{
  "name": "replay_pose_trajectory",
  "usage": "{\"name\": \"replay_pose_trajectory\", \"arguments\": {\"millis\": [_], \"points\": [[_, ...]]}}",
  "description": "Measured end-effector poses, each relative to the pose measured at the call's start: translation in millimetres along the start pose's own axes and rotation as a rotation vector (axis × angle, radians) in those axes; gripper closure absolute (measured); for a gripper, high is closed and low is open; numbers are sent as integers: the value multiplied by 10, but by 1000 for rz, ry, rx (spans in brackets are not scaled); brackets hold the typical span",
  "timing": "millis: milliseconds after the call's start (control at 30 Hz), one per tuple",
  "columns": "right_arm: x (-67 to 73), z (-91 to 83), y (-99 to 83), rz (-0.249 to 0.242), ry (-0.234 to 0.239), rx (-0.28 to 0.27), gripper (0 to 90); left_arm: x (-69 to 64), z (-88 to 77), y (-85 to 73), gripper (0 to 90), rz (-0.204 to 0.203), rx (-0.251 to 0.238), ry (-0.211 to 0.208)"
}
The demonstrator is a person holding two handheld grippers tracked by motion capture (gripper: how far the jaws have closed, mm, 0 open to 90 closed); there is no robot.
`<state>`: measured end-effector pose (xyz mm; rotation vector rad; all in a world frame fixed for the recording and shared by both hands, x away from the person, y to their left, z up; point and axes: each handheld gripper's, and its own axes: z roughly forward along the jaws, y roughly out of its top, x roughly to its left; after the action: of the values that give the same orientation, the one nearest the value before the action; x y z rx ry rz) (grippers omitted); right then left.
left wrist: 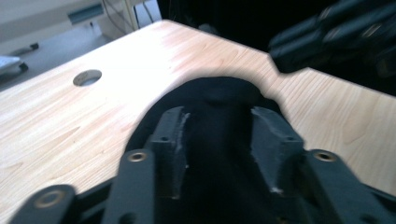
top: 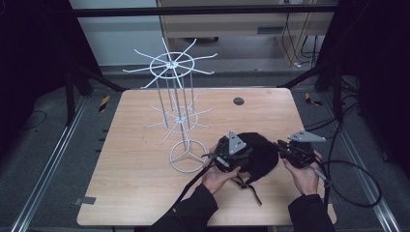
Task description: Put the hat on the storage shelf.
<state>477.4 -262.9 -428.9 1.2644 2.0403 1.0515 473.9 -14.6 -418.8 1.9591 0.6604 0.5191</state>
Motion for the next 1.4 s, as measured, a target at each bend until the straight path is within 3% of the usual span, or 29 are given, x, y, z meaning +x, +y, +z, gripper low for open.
{"name": "replay_pose_trajectory", "arguments": {"millis": [67,200,233,267,300,333,367,400,533,633,767,833,900,967,1000,1033,1133,1200,1300,1333,1400], "points": [[-23,12,-35,7,2,7,843,7,-167,-60,460,-18,-27,8],[-65,21,-24,12,0,-9,896,10,-327,-218,493,-37,-7,42],[-91,49,-23,13,-10,-12,900,6,-355,-270,520,-46,3,56],[-128,108,-34,16,-17,-3,900,18,-396,-394,602,-55,31,51],[-128,108,-34,16,-17,-3,900,18,-396,-394,633,-55,31,51],[-158,187,-57,13,-27,17,900,-2,-401,-547,695,-72,82,61],[-158,187,-57,13,-27,17,900,-2,-401,-547,721,-72,82,61],[-186,260,-88,8,-35,26,900,-15,-383,-662,778,-101,110,47],[-239,350,-131,19,-39,24,900,-55,-292,-782,822,-124,152,47],[-288,428,-175,13,-20,20,900,-84,-138,-844,824,-133,194,78],[-268,446,-242,-24,3,60,900,14,10,-855,842,-149,220,104],[-246,405,-287,-30,40,71,900,87,61,-841,842,-158,220,114],[-154,303,-353,-81,90,77,900,186,121,-804,843,-161,210,132],[-121,268,-373,-87,114,76,900,222,141,-788,843,-165,209,138],[-45,204,-420,-96,157,73,900,259,163,-772,843,-168,211,141],[-45,204,-420,-96,157,73,900,290,185,-755,843,-174,209,143],[99,121,-495,-128,208,73,900,351,257,-701,841,-154,204,157],[248,39,-573,-136,269,71,900,392,316,-661,843,-154,203,165],[313,3,-618,-131,299,63,900,468,380,-630,842,-173,184,154],[360,-11,-647,-121,329,59,900,497,414,-617,836,-145,198,157],[380,-10,-653,-110,345,58,900,510,425,-610,827,-141,200,164]]}}
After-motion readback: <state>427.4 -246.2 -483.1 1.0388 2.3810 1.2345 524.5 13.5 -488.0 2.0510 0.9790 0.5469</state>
